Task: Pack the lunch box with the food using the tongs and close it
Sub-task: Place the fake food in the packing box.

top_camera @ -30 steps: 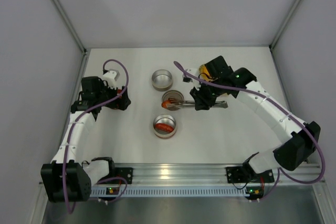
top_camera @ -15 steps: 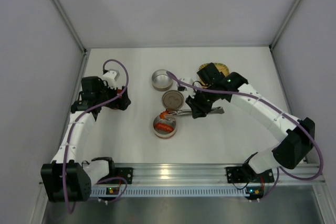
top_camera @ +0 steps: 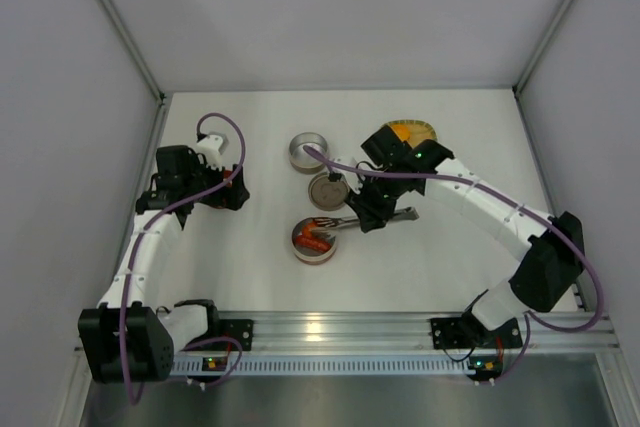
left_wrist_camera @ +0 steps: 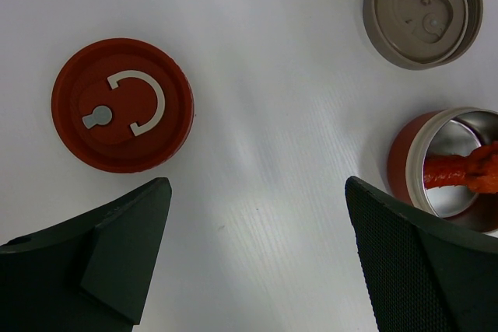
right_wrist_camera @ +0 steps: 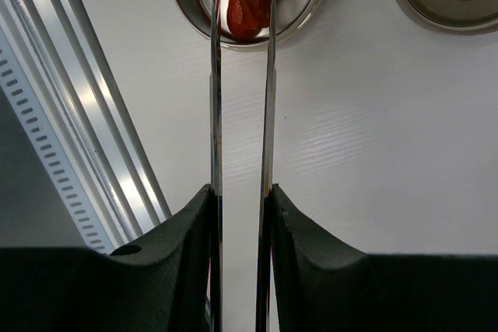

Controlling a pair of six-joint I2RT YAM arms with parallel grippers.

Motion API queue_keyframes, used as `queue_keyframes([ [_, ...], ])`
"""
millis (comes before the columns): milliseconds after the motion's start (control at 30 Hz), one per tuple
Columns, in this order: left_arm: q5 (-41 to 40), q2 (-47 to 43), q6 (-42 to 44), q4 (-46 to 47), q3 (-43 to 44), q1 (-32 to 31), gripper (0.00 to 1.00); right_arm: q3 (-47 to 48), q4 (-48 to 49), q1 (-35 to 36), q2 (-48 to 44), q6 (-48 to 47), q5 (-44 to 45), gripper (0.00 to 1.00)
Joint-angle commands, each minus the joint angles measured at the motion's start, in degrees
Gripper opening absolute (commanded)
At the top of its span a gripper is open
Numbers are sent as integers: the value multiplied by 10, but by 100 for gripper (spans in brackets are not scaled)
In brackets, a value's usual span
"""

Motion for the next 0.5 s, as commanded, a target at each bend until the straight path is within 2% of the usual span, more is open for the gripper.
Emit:
queue_keyframes([
  [0, 11, 0, 2, 16, 10, 2, 98, 5, 38, 15, 6, 3, 1, 13],
  [233, 8, 1, 5, 19, 8, 2, 98, 11, 46, 16, 13, 10, 14, 19],
  [367, 10, 1, 5, 20, 9, 2, 98, 13, 47, 20, 17, 8, 17, 34],
  [467, 8, 0, 5, 19, 9, 2, 98, 15, 47, 19, 17, 8, 20, 38],
])
